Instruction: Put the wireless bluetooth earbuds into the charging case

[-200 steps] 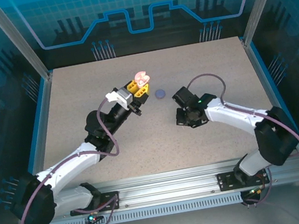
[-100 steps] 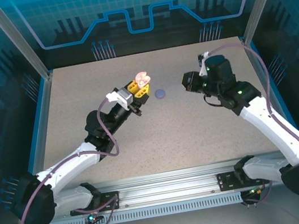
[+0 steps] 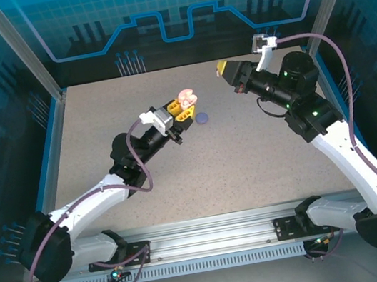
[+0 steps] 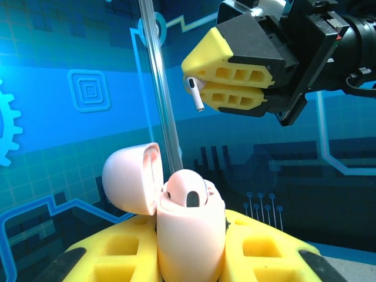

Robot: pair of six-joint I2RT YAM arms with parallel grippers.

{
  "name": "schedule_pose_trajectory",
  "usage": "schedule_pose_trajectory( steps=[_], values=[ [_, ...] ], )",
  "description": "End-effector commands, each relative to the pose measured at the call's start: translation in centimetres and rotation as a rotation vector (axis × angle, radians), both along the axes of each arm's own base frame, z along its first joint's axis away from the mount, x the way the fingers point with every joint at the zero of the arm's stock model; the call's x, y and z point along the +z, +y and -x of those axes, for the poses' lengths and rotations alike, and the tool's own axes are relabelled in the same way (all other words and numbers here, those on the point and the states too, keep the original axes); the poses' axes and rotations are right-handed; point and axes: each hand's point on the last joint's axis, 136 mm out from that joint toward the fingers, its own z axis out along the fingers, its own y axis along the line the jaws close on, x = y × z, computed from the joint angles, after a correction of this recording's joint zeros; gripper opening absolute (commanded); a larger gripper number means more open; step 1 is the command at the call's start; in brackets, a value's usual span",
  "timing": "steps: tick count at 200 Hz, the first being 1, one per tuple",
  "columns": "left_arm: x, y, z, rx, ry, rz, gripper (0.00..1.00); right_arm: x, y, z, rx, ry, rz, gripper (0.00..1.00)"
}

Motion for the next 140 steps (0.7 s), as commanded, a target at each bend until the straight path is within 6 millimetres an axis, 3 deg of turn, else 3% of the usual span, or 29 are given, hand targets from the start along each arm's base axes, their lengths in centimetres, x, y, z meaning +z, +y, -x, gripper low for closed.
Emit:
schedule_pose_trajectory(
  steps=[1, 60, 140],
  values=[
    [2.1, -0.7, 1.0, -0.055, -0.05, 0.023, 0.0, 2.6, 1.2, 2.2, 0.084, -0.147, -0.039, 0.13],
    [2.2, -0.8, 0.8, -0.055, -0.035, 0.03, 0.0, 1.9, 3.9, 4.5, 0.192, -0.209, -0.022, 0.13],
    [2.1, -1.0, 0.8, -0.061, -0.019, 0.029, 0.0, 0.2, 5.3, 5.2, 0.239, -0.195, -0.015, 0.12]
  ],
)
